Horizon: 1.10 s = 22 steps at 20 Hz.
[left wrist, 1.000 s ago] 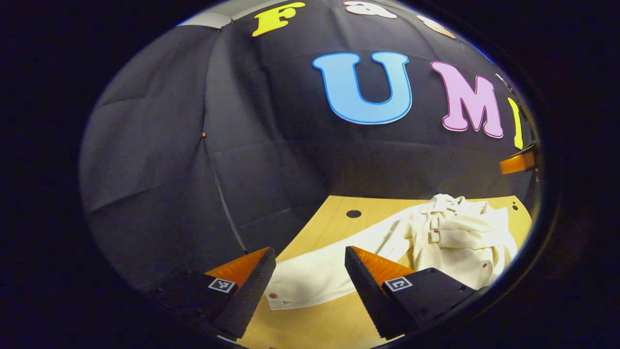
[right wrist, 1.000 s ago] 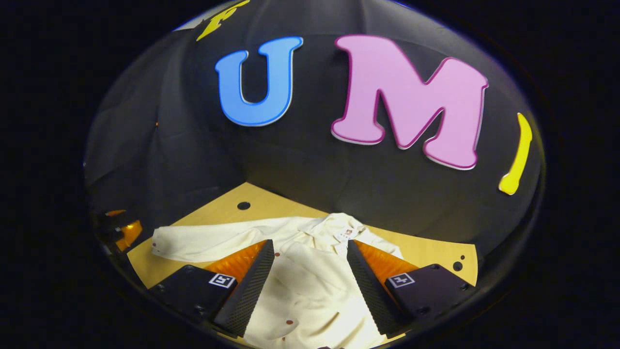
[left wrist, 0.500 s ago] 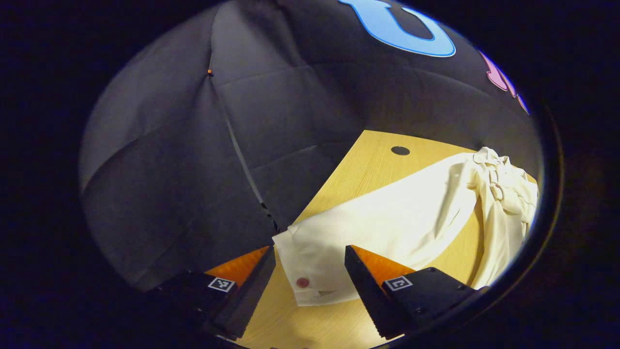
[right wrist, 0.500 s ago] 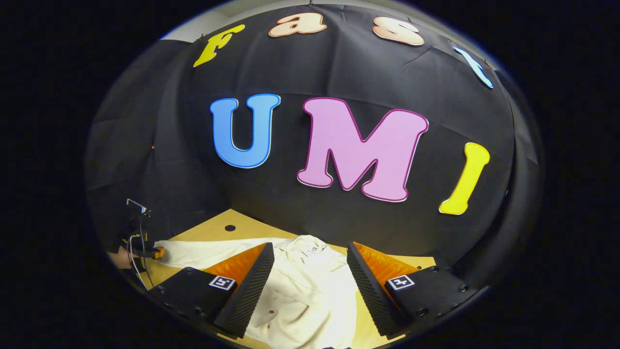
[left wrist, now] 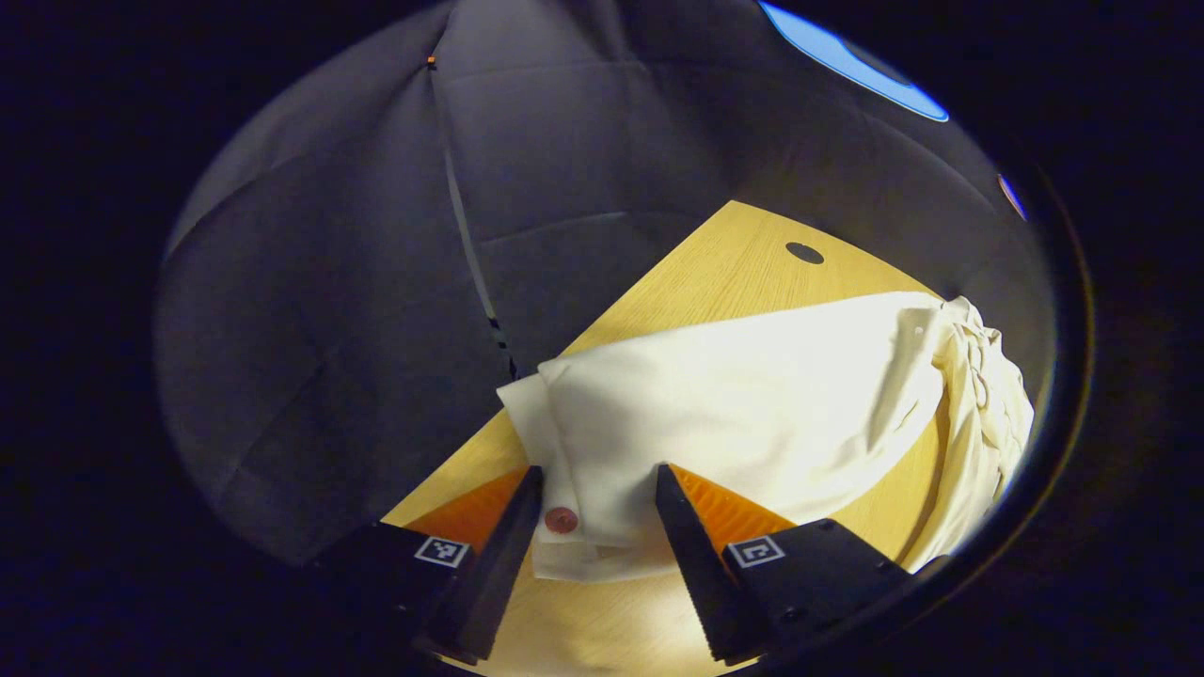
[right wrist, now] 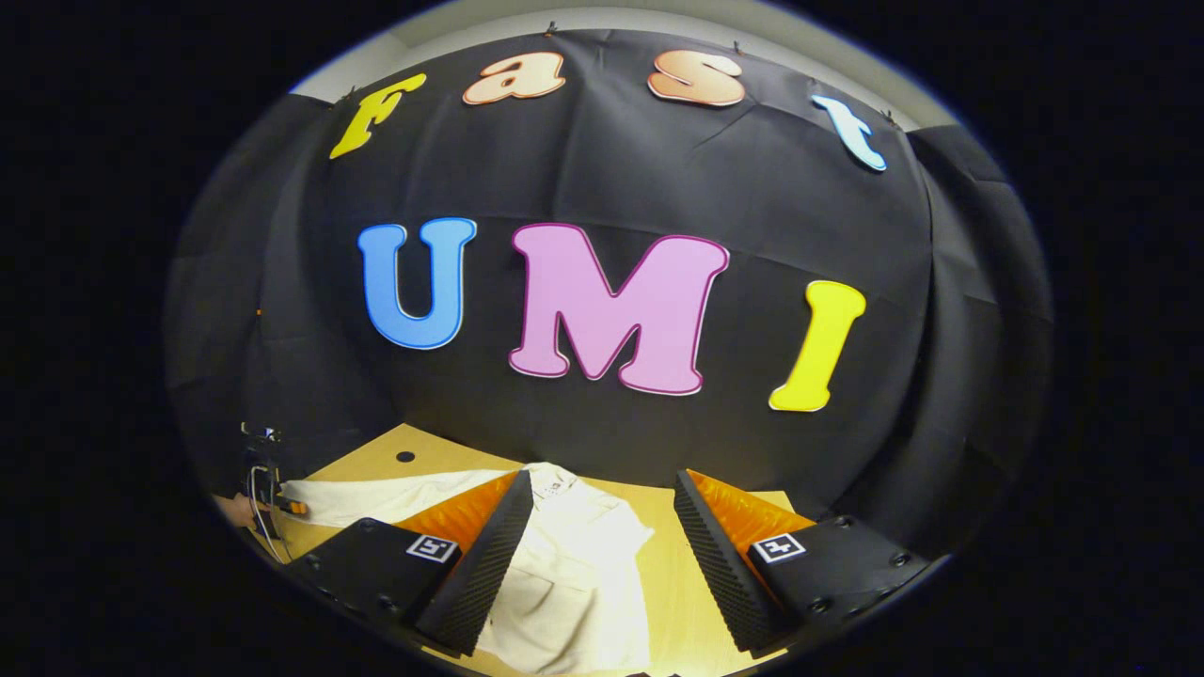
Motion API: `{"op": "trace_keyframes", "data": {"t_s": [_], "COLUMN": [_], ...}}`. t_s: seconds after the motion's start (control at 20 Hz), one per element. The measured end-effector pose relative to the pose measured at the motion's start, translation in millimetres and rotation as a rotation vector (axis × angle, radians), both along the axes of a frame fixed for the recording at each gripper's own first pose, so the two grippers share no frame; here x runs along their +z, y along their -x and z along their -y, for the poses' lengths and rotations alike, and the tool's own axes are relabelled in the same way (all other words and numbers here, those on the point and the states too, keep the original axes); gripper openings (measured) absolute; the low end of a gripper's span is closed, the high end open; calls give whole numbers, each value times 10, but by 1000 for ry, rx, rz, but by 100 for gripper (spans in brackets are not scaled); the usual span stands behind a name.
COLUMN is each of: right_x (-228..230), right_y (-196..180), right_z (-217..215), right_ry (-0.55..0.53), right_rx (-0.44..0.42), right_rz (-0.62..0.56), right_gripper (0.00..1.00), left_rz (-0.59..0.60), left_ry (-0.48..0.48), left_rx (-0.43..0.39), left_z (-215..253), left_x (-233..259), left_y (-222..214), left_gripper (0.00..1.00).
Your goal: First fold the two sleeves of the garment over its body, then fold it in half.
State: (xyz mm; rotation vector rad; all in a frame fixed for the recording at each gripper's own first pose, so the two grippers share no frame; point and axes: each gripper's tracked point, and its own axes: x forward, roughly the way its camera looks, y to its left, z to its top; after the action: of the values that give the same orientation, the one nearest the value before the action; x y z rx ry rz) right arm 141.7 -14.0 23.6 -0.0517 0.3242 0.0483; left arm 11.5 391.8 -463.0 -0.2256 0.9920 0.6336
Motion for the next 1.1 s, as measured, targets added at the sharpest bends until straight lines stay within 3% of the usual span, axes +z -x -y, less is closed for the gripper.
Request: {"op": "trace_keyframes", "data": {"t_s": [0.2,0.25,0.3,0.5,0.7,0.8,0.95,1.1], "right_x": [-127,-183,-232,-412,-451,-483,-554,-635], "right_y": [56,61,64,75,47,41,21,10], "right_z": [175,219,269,507,828,997,1270,1577], "right_ry": [-6,-4,-3,7,-5,-13,-15,-5], "right_rx": [-26,-31,-35,-57,-96,-114,-143,-176], "right_rz": [-13,-18,-25,-57,-52,-57,-67,-76], "right_gripper": [97,97,97,97,97,97,97,97], "left_rz": [-19,-27,-29,66,221,290,357,418], "left_ry": [45,49,47,25,-7,-3,-2,54], "left_rx": [-69,-73,-72,-92,-222,-317,-480,-619], "left_z": [158,146,129,279,892,1391,2266,3230], "left_x": [-51,-76,-47,330,1051,1377,1739,1993], "left_y": [-201,-230,-243,-613,-1392,-1765,-2258,-2669], "left_gripper": [32,27,13,7,6,3,6,6]}}
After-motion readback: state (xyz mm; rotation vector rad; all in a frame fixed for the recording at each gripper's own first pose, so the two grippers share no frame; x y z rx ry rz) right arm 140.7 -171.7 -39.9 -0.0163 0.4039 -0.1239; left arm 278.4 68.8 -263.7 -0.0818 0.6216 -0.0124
